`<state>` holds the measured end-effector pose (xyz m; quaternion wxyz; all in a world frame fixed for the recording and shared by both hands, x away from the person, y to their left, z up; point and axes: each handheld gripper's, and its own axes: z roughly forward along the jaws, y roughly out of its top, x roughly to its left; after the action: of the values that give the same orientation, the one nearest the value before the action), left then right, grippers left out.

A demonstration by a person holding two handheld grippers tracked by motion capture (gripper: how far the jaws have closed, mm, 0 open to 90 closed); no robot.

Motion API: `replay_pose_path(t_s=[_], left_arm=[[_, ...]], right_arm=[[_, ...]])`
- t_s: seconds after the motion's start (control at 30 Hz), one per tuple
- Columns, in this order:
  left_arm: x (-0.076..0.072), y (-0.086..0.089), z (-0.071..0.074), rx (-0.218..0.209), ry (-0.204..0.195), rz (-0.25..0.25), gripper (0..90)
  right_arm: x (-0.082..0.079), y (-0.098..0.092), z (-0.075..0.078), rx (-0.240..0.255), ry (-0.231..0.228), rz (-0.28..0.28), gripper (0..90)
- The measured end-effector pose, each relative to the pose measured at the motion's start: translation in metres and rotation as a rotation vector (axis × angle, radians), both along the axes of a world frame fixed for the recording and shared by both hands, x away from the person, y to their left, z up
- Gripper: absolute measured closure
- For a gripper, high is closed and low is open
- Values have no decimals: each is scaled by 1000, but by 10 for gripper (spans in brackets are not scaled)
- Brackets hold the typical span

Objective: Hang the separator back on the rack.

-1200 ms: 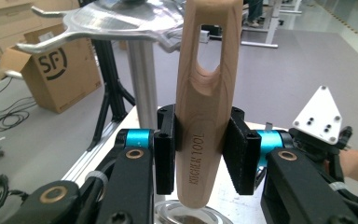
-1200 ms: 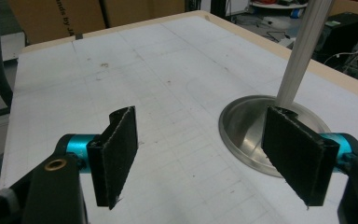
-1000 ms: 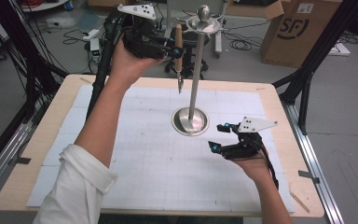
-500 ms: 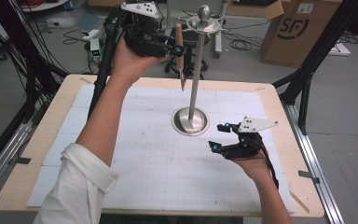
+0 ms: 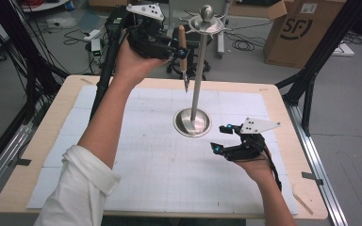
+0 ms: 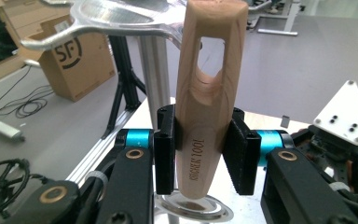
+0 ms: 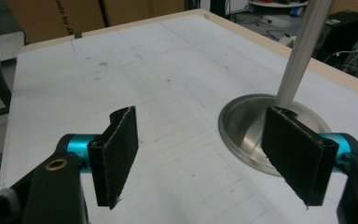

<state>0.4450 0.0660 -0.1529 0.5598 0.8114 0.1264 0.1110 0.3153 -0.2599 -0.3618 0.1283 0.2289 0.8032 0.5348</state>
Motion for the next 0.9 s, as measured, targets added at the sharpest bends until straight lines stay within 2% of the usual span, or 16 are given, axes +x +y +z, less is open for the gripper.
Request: replay_pose_path(t_s=[0.17, 0.37, 0.57, 0.9], left_arm=[[3, 3, -1, 12, 14, 43, 677], [5, 4, 0, 22, 16, 67, 677], [4, 2, 3, 20, 11, 61, 677], [6, 2, 1, 57, 18, 93, 677]], right_arm=[[0, 0, 0, 2, 1, 0, 261], [0, -1, 0, 3, 0, -2, 262], [0, -2, 1, 9, 1, -4, 263], [0, -2, 1, 11, 1, -3, 263]])
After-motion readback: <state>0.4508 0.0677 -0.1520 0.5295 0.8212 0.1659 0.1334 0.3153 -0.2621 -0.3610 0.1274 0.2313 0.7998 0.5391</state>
